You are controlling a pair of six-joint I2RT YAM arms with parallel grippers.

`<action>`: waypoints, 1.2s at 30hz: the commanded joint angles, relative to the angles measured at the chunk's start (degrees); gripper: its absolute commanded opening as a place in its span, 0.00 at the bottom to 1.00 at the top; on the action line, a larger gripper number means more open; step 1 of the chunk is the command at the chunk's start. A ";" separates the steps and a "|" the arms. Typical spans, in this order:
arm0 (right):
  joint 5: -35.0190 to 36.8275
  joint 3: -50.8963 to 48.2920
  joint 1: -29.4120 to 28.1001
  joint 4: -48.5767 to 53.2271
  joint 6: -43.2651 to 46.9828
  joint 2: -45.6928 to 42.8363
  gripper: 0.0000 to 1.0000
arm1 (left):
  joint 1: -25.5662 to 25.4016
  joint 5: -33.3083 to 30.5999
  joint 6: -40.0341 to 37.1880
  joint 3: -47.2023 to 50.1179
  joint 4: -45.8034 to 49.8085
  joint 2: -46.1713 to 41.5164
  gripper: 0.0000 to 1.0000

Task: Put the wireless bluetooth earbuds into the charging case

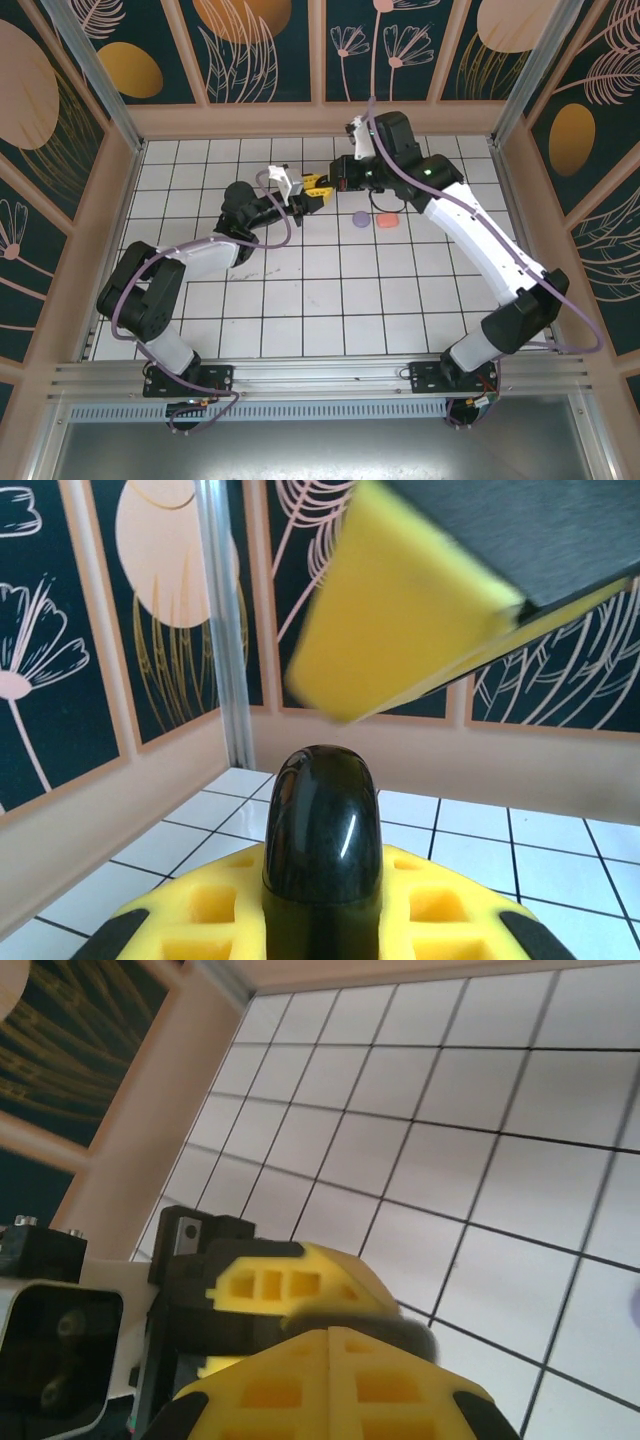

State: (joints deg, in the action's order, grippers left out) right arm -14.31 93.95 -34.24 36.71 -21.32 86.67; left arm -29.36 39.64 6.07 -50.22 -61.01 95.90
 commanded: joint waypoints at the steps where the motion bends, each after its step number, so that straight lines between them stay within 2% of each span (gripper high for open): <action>1: 8.59 -5.53 2.57 -7.21 -5.10 -5.11 0.09 | 0.19 -3.01 6.49 -3.42 5.55 2.76 0.00; 4: 10.06 -13.41 6.46 -11.74 -8.41 -7.79 0.12 | 0.19 -3.21 15.65 -7.44 13.56 7.85 0.00; 7: 11.60 -19.79 7.87 -14.18 -10.13 -9.31 0.16 | 0.19 -2.75 24.17 -11.63 22.02 13.08 0.00; 11: 12.97 -24.98 8.91 -15.57 -10.80 -10.21 0.22 | 0.17 -2.46 33.45 -10.20 18.44 17.48 0.00; 15: 13.29 -27.42 9.63 -16.12 -11.02 -10.63 0.24 | 0.19 -4.49 37.48 -9.49 19.66 19.58 0.00; 24: 14.39 -30.57 10.22 -17.28 -11.54 -11.59 0.30 | 0.10 -4.75 40.20 -15.17 31.93 26.99 0.12; 25: 14.39 -30.43 10.24 -17.28 -11.53 -11.69 0.31 | 0.10 -5.21 40.25 -15.39 33.04 27.26 0.15; 28: 14.19 -29.48 10.67 -16.72 -11.22 -11.79 0.35 | 0.10 -6.13 40.09 -16.72 36.35 28.26 0.32; 29: 14.13 -28.91 10.81 -16.44 -11.15 -11.79 0.42 | 0.10 -6.41 40.12 -17.08 37.08 28.43 0.43; 31: 13.78 -28.11 11.15 -15.87 -10.77 -11.92 0.46 | 0.10 -6.98 39.74 -17.19 37.56 28.17 0.65; 32: 13.80 -27.59 11.29 -15.40 -10.69 -11.97 0.54 | 0.10 -7.45 39.33 -17.27 38.28 27.75 0.93; 33: 13.62 -27.15 11.56 -15.03 -10.51 -12.05 0.59 | 0.10 -8.25 38.61 -17.58 39.45 27.08 0.99; 35: 13.78 -26.44 12.18 -14.27 -10.15 -12.48 0.70 | 0.26 -9.99 36.86 -18.31 42.59 25.69 0.99; 36: 13.96 -26.07 12.59 -13.69 -10.01 -12.71 0.79 | 0.40 -11.01 35.78 -18.50 44.00 24.50 0.99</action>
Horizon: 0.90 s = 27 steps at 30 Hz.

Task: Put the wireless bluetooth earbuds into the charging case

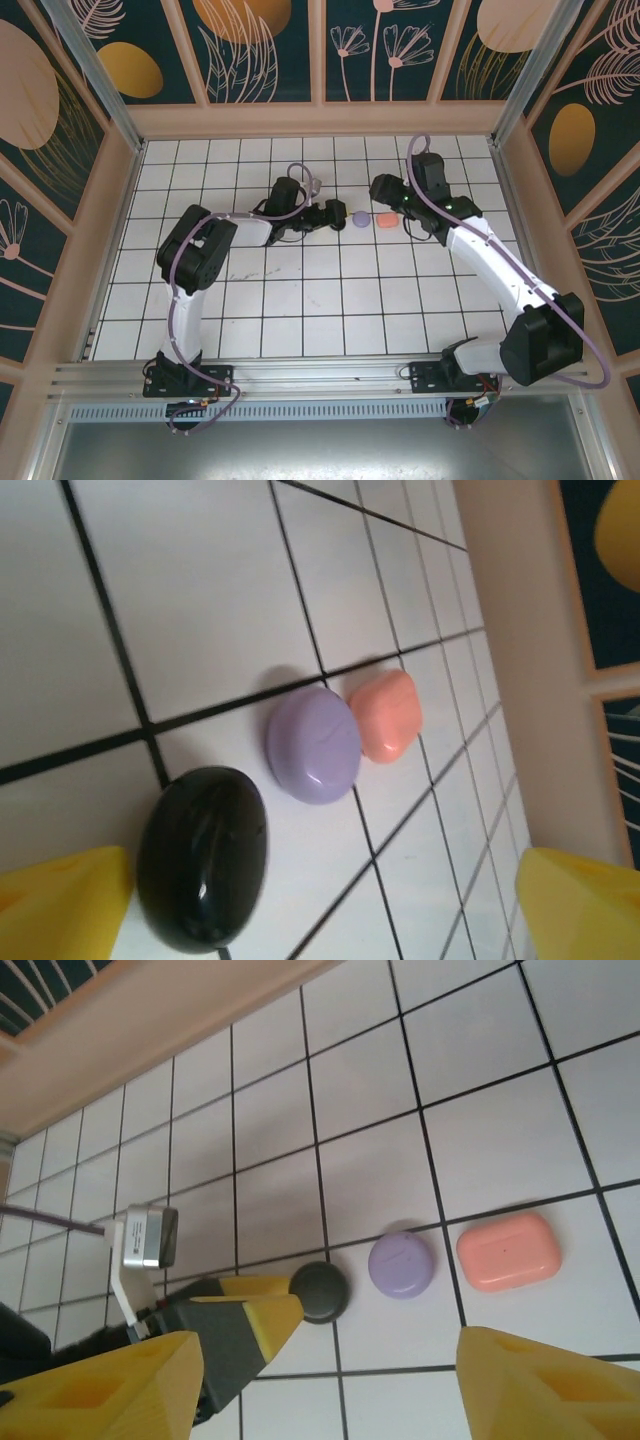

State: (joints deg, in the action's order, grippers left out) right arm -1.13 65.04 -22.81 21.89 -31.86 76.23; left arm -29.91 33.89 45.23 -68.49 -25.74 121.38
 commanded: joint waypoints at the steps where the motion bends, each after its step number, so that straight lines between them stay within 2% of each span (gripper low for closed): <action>1: 0.88 3.12 1.63 1.58 0.72 -2.60 0.86 | 1.07 -6.31 -4.23 -0.31 10.10 -2.03 0.99; 3: 1.39 3.43 2.77 2.46 1.24 -3.41 0.99 | 1.72 -9.04 -7.09 -1.38 15.12 -5.02 0.99; 6: 2.55 3.27 4.76 2.94 1.83 -5.07 0.99 | 3.32 -12.86 -10.80 -1.52 19.76 -10.29 0.99; 9: 6.83 2.96 7.11 2.71 3.64 -6.24 0.99 | 5.32 -17.31 -14.78 -0.51 22.12 -17.59 0.99; 13: 21.06 -1.47 10.12 -1.68 7.75 -7.20 0.99 | 6.35 -28.42 -24.15 3.08 21.19 -30.11 0.99; 15: 30.12 -8.76 11.02 -10.41 9.85 -8.66 0.99 | 6.36 -33.25 -30.28 8.85 14.90 -36.77 0.99; 17: 34.75 -18.03 12.24 -23.54 15.13 -10.01 0.99 | 6.38 -37.83 -37.15 18.35 4.17 -44.90 0.99; 19: 34.94 -23.88 14.54 -31.27 17.85 -9.14 0.99 | 6.59 -42.70 -43.90 26.44 -5.26 -51.34 0.99; 22: 33.03 -32.32 17.75 -43.25 18.77 -6.22 0.99 | 9.54 -48.20 -49.00 33.33 -9.75 -56.98 0.99; 25: 31.43 -39.90 18.44 -58.12 22.80 -2.23 0.99 | 14.38 -48.50 -49.95 39.99 -13.93 -59.28 0.99; 27: 29.94 -42.64 18.48 -64.63 24.55 0.48 0.99 | 17.06 -47.10 -49.71 44.06 -17.10 -59.02 0.99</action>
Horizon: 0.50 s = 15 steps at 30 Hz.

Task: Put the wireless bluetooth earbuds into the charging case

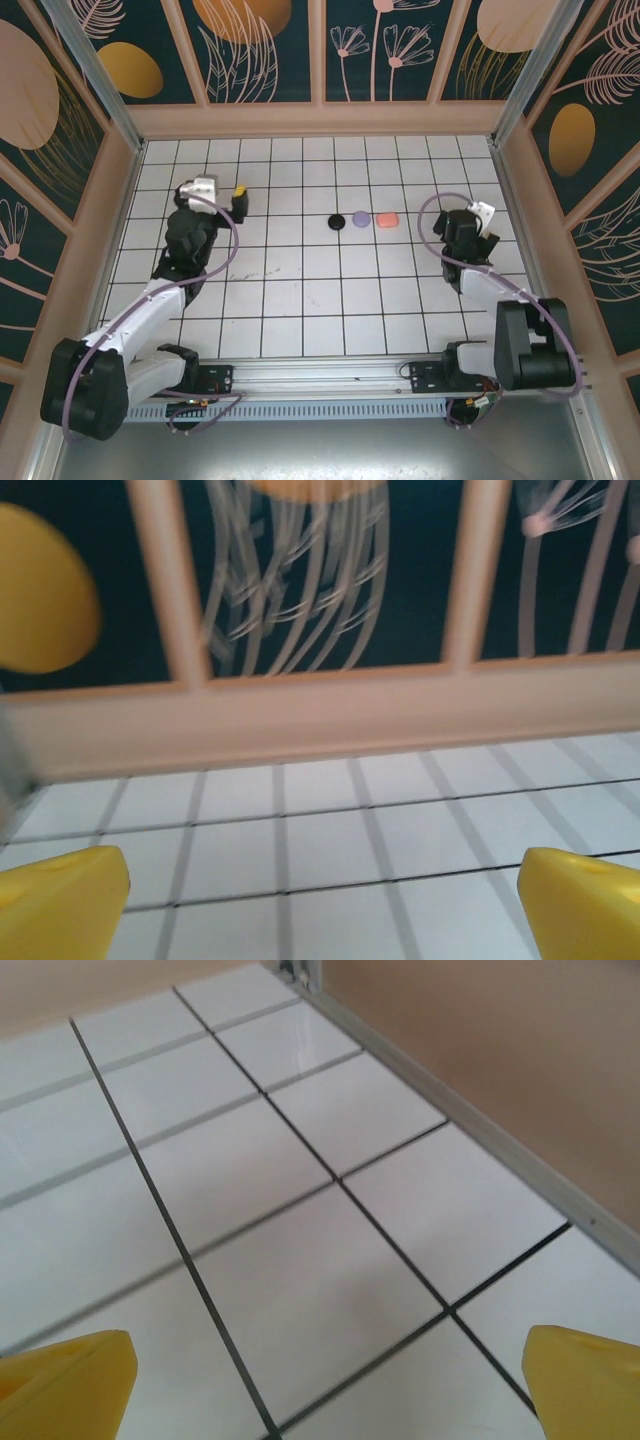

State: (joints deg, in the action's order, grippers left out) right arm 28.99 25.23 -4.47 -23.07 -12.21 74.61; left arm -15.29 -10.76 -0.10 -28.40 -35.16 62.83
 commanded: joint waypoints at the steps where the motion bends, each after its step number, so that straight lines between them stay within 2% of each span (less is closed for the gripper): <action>1: -1.08 -4.17 0.08 -22.83 5.38 3.64 0.99 | 3.46 -2.55 -4.03 5.99 -9.50 0.42 0.99; 3: -2.94 -6.29 0.13 -29.75 7.07 6.48 0.99 | 4.91 -2.43 -3.03 9.58 -14.12 2.45 0.99; 4: -4.15 -5.70 0.17 -29.71 7.58 7.03 0.99 | 5.40 -2.23 -2.78 11.86 -18.34 3.86 0.99; 6: -7.18 -7.69 0.37 -37.35 10.34 8.40 0.99 | 6.44 -1.70 -2.17 15.81 -27.89 7.53 0.99; 8: -12.20 -9.16 0.79 -41.09 11.41 9.88 0.99 | 7.31 -2.86 -2.63 16.76 -32.03 11.10 0.99; 9: -14.17 -11.25 0.88 -46.42 12.47 10.84 0.99 | 8.30 -1.08 -1.86 16.47 -31.29 11.91 0.99; 10: -16.06 -12.18 1.30 -46.84 12.21 10.15 0.99 | 9.22 2.26 -1.88 18.59 -36.01 13.62 0.99; 12: -21.34 -13.83 3.20 -50.37 12.05 11.06 0.99 | 9.79 3.28 -1.68 21.11 -43.99 18.11 0.99; 13: -22.54 -14.27 3.52 -53.64 12.22 13.72 0.99 | 10.84 3.63 -0.54 20.63 -44.44 19.20 0.99; 14: -23.52 -14.04 3.64 -54.47 12.65 14.56 0.99 | 12.52 7.16 0.41 19.77 -41.98 19.31 0.99; 15: -25.59 -12.69 4.57 -49.36 11.76 13.27 0.99 | 13.45 9.85 0.32 19.61 -43.28 20.94 0.98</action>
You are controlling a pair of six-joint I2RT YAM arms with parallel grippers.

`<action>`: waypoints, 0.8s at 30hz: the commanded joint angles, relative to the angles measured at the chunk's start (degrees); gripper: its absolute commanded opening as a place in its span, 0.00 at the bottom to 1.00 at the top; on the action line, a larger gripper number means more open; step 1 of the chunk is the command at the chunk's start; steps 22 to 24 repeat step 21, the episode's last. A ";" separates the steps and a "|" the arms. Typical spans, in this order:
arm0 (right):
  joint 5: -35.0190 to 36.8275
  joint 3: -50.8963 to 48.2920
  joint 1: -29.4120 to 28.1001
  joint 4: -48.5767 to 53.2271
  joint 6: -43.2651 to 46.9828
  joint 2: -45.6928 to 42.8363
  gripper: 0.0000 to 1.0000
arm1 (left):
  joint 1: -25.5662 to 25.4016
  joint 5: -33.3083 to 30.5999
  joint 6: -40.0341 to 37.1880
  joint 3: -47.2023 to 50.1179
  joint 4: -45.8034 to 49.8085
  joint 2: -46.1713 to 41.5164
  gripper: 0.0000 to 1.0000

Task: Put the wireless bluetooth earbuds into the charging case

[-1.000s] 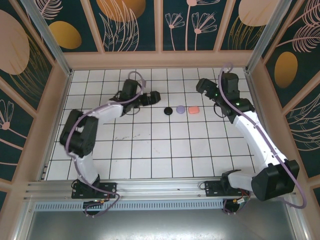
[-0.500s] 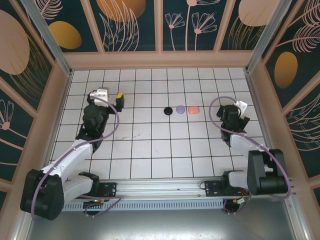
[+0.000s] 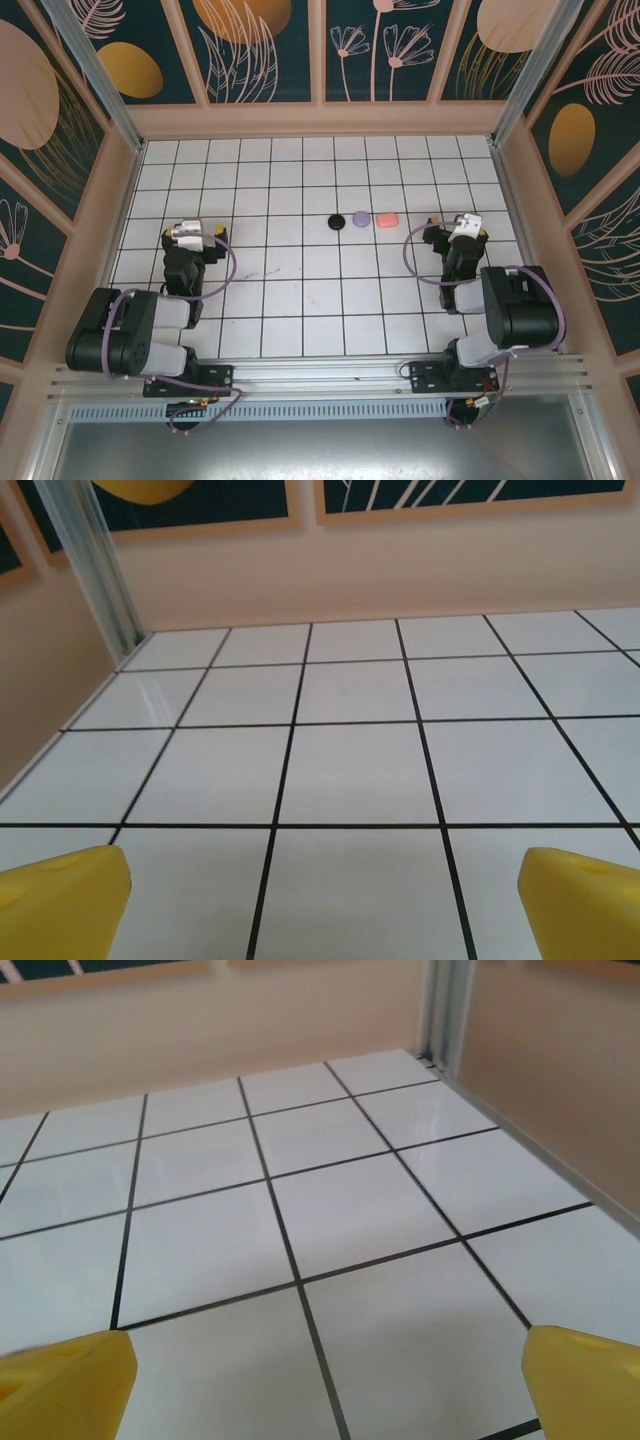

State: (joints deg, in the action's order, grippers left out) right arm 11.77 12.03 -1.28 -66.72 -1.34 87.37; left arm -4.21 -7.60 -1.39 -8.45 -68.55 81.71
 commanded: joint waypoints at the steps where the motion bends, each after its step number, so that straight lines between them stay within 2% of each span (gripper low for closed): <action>1: -10.60 1.17 3.00 -5.75 0.16 1.23 0.99 | 2.51 6.94 1.66 -0.60 -12.23 4.63 0.99; 2: -12.86 1.50 3.96 -4.13 -0.45 0.63 0.99 | 3.27 6.34 3.37 -1.86 -12.34 6.26 0.99; 3: -12.56 1.34 3.81 -4.83 -0.27 0.95 0.99 | 4.06 7.45 3.77 -4.11 -6.12 5.35 0.99; 4: -11.91 1.50 3.45 -4.36 -0.15 0.81 0.99 | 4.92 8.61 4.47 -4.79 -4.73 5.25 0.99; 6: -9.98 1.11 2.46 -5.14 0.37 0.85 0.99 | 5.70 9.00 5.16 -4.99 -4.70 5.47 0.99; 24: -10.67 1.53 3.06 -4.47 0.32 0.88 0.99 | 5.70 6.98 5.65 -4.70 -5.13 5.32 0.99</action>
